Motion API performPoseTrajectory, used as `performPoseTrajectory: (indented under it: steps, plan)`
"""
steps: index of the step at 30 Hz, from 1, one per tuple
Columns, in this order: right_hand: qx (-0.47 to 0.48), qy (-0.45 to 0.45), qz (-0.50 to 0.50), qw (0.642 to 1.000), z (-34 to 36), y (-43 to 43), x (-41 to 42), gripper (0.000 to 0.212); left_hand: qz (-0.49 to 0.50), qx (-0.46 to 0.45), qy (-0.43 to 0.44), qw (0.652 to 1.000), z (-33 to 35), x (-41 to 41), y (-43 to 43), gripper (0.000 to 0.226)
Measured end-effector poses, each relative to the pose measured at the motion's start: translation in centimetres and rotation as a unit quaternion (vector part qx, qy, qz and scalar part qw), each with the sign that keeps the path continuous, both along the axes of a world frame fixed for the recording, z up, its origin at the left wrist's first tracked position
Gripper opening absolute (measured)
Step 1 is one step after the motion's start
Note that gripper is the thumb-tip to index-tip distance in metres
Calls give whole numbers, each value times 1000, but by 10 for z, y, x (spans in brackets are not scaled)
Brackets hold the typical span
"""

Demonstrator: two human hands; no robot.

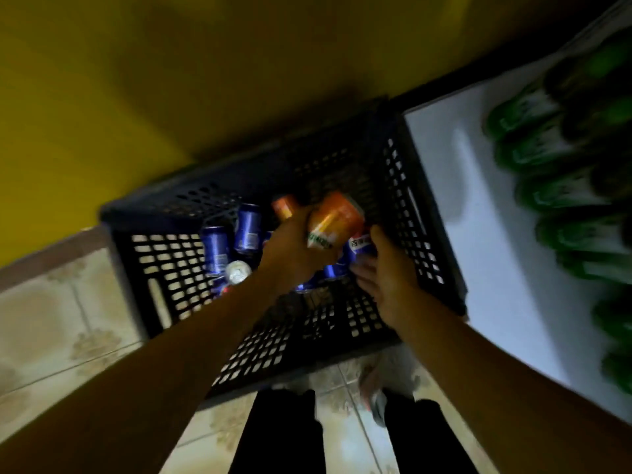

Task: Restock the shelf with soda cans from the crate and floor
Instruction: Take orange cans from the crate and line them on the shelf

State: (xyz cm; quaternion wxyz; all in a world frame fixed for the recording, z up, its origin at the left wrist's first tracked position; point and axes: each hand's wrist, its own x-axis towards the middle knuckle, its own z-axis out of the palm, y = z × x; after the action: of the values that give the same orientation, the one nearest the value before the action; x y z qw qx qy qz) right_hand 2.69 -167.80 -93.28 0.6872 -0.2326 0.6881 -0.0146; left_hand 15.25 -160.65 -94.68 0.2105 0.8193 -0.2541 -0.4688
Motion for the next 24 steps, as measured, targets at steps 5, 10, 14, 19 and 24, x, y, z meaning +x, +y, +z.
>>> performPoseTrajectory:
  steps: [5, 10, 14, 19, 24]
  plan:
    - [108, -35, -102, 988, 164, 56, -55, 45, 298, 15, 295, 908, 189, -36, 49, 46]
    - [65, -57, -141, 986, 313, 86, -86, 36, 404, -6, 599, 691, 356, -59, 97, 65]
    - [-16, -146, -173, 974, 417, 98, -88, 57, 280, -39, 791, 542, 431, -82, 126, 70]
    - [-162, -256, -133, 944, 520, 127, -99, 68, 89, 10, 811, 578, 493, -100, 129, 71]
    - [-442, -103, -119, 883, 588, 156, -146, 33, 62, 49, 687, 723, 539, -140, 125, 75]
